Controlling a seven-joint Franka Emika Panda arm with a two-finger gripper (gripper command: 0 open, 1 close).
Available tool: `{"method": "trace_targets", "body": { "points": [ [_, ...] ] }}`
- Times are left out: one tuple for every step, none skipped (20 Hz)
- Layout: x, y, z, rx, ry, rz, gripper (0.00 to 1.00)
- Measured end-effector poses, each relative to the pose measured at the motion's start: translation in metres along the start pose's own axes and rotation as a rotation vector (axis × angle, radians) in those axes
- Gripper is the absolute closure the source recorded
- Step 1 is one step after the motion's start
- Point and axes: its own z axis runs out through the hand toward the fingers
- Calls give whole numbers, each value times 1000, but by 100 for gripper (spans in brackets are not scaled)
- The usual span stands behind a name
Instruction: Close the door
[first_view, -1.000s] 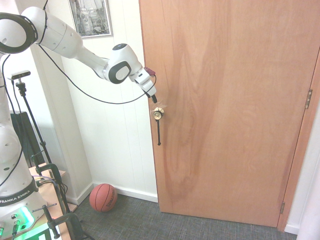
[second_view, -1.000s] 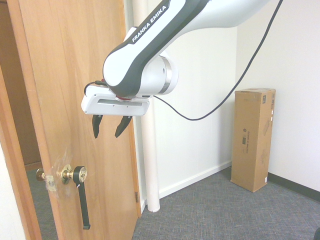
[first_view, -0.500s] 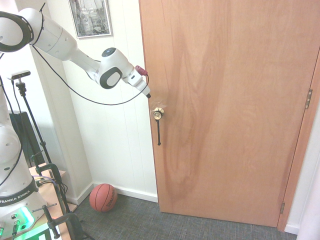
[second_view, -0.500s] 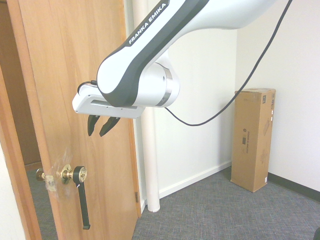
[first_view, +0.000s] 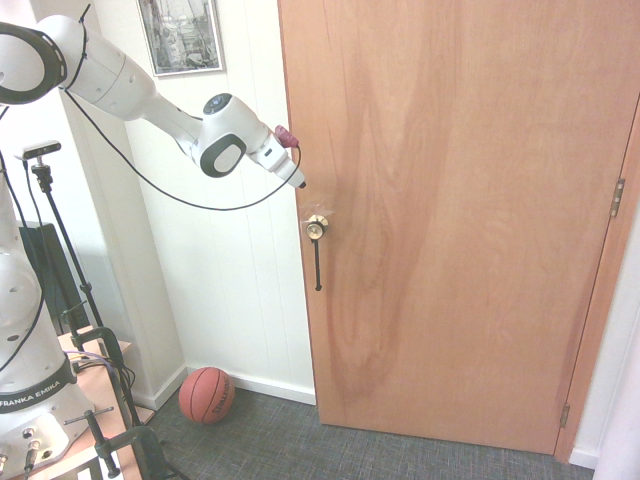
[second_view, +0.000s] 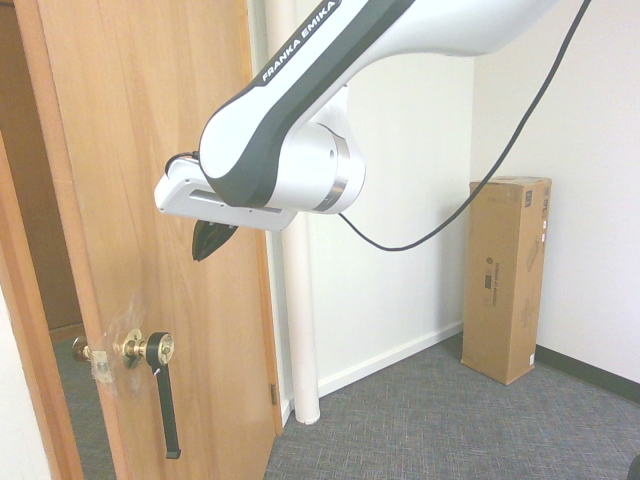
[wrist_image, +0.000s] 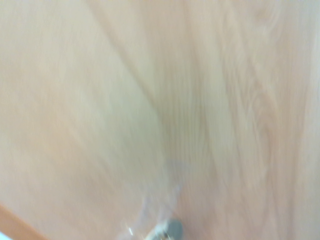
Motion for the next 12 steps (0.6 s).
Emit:
{"method": "trace_targets", "body": {
  "points": [
    [-2,-4,2,10,-3,1,100],
    [-6,-8,6,21,-11,2,100],
    [-11,-14,10,36,-21,5,100],
    [-17,-21,14,52,-31,7,100],
    [-20,-28,18,73,-36,10,100],
    [-23,-35,22,95,-37,8,100],
    [-24,-41,27,114,-34,5,100],
    [-23,-47,32,130,-31,2,100],
    [-22,-52,38,142,-33,-1,100],
    [-21,-57,44,153,-35,-2,100],
    [-20,-60,51,161,-39,-1,100],
    [-20,-64,60,166,-44,-1,100]
  ]
}}
